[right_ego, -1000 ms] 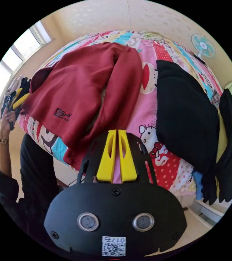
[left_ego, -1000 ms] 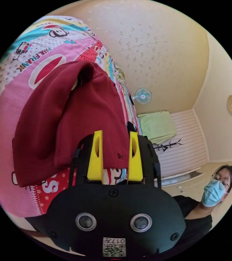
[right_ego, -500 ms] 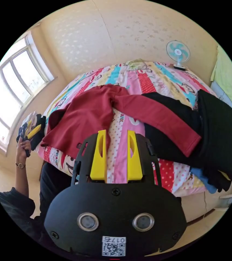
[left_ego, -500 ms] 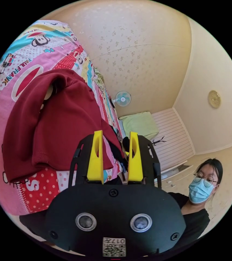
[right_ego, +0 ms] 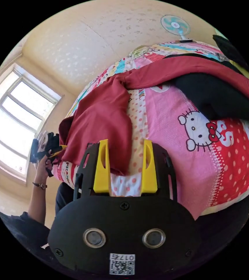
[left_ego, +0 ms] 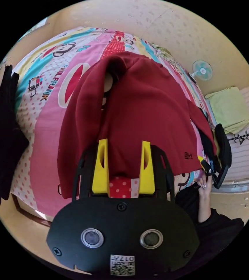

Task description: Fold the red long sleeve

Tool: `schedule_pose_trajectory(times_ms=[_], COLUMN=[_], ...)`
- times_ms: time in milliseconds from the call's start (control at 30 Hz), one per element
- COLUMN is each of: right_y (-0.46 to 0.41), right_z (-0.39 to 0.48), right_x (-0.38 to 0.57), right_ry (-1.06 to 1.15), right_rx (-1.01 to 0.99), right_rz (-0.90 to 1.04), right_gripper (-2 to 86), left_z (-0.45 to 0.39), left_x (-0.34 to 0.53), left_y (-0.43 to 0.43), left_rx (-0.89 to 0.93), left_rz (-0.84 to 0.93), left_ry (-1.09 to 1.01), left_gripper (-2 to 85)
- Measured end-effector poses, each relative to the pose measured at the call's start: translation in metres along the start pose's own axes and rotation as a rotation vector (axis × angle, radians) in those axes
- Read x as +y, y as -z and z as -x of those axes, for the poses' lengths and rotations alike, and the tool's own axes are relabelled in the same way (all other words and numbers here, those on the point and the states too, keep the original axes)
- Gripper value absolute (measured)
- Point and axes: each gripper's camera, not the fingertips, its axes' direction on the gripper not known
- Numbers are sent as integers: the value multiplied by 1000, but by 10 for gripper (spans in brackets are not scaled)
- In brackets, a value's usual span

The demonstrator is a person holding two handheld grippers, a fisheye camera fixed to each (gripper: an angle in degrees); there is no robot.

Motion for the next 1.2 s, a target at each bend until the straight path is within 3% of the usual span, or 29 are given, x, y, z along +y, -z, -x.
schedule_pose_trajectory(times_ms=[167,233,367,433,500,567,633,700,800,833,933,1033,1200], right_y=[0,24,151,189,190,179,173,180,201,204,195,177,151], right_z=[36,36,19,11,-2,-18,-35,-40,-23,-18,11,43,82], right_x=[21,18,27,43,72,92,105,112,105,103,94,90,89], right_ry=[383,395,371,378,404,364,273,223,229,236,259,275,318], right_rx=[184,157,20,69,158,217,273,299,190,163,66,-49,-147], right_rz=[194,254,166,195,429,519,541,521,382,360,315,259,346], right_gripper=[39,34,29,29,29,29,28,29,29,29,28,28,29], left_z=[-46,-60,-109,-123,-127,-112,-82,-27,18,24,41,67,100], left_x=[29,32,85,118,157,175,182,177,150,139,75,43,100], left_y=[-14,-13,42,54,51,44,54,102,157,159,121,73,190], left_rx=[-207,-200,-58,31,138,149,114,124,113,87,66,-37,63], left_rz=[1,67,142,208,270,306,250,45,-206,-214,-86,24,-63], left_ry=[-118,-198,-469,-461,-407,-322,-222,-41,32,34,14,54,-70], left_gripper=[83,49,43,45,54,67,76,117,158,161,173,101,33])
